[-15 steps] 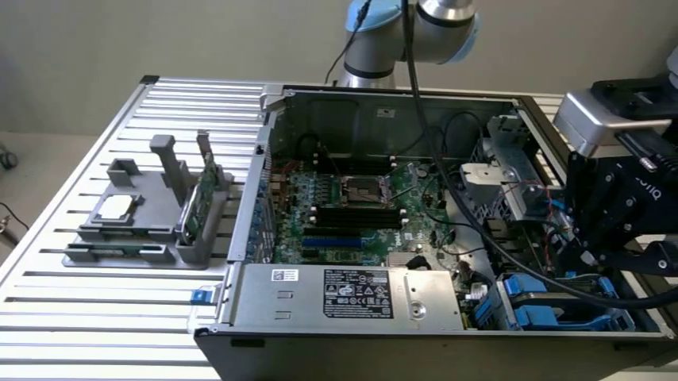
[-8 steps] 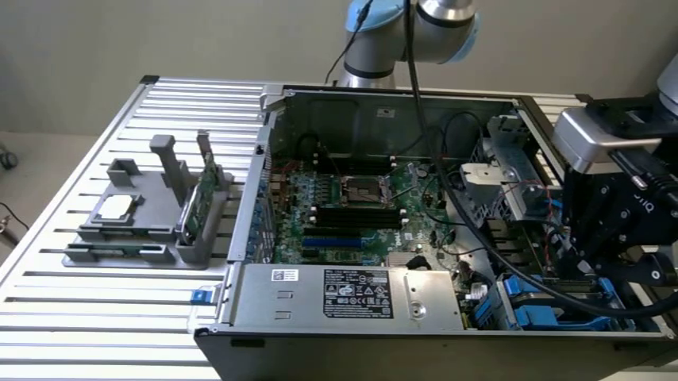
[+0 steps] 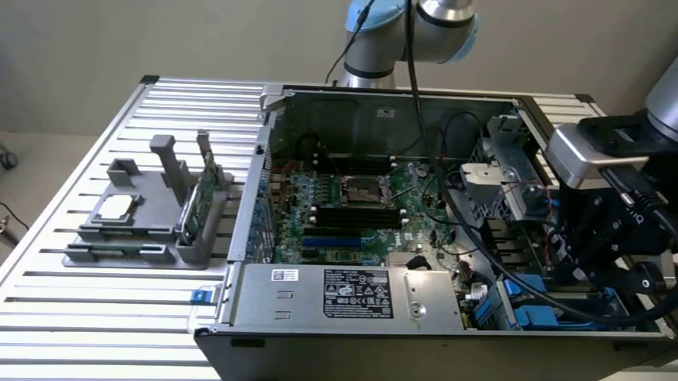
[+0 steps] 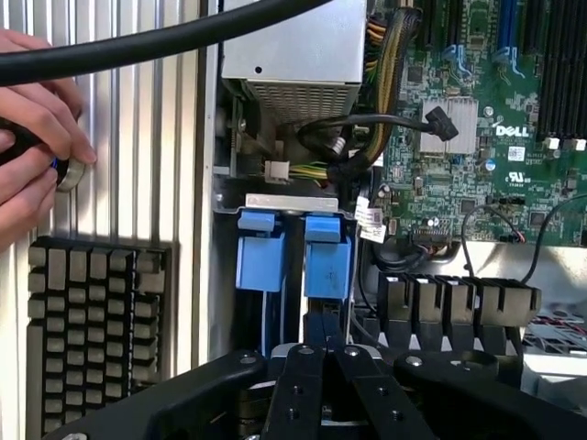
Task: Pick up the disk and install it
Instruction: 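Insert the disk into the insertion slot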
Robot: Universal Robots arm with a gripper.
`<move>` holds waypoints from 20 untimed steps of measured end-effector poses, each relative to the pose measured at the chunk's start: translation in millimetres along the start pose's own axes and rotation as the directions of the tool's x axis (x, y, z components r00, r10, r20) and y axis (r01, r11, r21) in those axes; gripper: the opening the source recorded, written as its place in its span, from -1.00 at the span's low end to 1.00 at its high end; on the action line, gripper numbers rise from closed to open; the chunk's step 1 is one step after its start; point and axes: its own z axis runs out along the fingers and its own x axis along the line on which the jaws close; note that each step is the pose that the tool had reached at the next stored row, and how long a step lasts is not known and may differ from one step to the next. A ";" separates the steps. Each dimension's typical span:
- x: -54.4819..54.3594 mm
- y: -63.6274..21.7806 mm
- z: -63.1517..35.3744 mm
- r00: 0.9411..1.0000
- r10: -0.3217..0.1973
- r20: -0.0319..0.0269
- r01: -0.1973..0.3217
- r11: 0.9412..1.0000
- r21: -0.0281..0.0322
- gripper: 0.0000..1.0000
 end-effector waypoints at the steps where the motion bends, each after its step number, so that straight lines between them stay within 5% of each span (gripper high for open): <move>1: -0.3 -0.2 1.7 1.000 0.000 0.000 0.000 1.000 0.000 -0.79; 13: -2.6 -2.4 20.6 1.000 0.000 -0.002 0.000 1.000 0.000 -0.79; 16: -2.5 -2.5 13.4 1.000 0.000 0.002 0.000 1.000 -0.002 -0.79; 20: -1.3 -2.3 -5.3 1.000 0.000 -0.001 0.000 1.000 -0.003 -0.79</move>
